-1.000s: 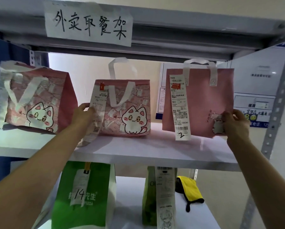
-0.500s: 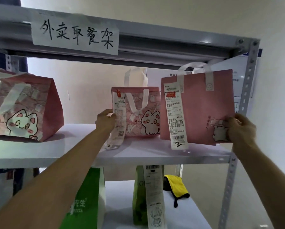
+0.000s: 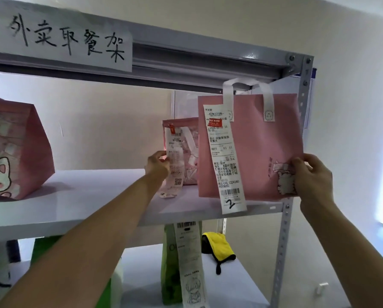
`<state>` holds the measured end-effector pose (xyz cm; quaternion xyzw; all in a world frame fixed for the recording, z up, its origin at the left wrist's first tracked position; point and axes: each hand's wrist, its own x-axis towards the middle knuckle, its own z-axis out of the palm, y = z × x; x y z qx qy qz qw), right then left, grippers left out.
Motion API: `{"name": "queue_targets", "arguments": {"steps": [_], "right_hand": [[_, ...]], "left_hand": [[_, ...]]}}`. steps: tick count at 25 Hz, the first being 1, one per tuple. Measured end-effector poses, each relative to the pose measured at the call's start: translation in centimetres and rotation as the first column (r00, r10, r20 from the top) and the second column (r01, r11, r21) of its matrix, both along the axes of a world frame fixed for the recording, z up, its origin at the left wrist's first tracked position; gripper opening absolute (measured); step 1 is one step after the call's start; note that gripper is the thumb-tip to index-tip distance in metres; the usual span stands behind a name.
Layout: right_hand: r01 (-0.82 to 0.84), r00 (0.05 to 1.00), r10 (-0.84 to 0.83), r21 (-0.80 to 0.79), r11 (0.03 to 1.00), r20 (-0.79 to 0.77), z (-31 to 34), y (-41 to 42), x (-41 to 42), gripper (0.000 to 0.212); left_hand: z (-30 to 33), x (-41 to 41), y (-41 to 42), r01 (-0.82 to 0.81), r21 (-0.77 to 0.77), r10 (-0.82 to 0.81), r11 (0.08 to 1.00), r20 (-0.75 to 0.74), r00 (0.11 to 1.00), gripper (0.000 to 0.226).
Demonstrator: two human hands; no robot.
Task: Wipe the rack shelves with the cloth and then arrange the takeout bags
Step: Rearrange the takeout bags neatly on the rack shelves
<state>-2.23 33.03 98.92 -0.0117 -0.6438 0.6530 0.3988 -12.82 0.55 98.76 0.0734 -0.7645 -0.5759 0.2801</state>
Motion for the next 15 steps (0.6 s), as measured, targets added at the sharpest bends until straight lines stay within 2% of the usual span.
{"name": "queue_targets", "arguments": {"steps": [4, 7, 9, 15], "right_hand": [[-0.082, 0.996, 0.082, -0.041, 0.996, -0.023, -0.3, -2.6, -0.4, 0.012], [-0.151, 0.988, 0.149, -0.063, 0.987, -0.036, -0.5, -6.0, -0.7, 0.015], [-0.221, 0.975, 0.219, -0.067, 0.973, -0.032, -0.9, -9.0, -1.0, 0.019], [-0.359, 0.933, 0.358, -0.057, 0.932, -0.026, -2.0, -18.8, -1.6, 0.011]], "left_hand": [[0.1, 2.6, -0.6, 0.031, -0.063, -0.032, 0.998, -0.019, 0.999, 0.036], [-0.4, 7.7, -2.7, -0.031, -0.104, 0.004, 0.994, -0.251, 0.968, 0.024], [-1.5, 11.7, -4.5, -0.03, -0.101, -0.007, 0.994, -0.348, 0.937, 0.023], [-3.8, 18.6, -9.6, -0.038, -0.007, 0.033, 0.999, -0.34, 0.94, 0.027]]}}
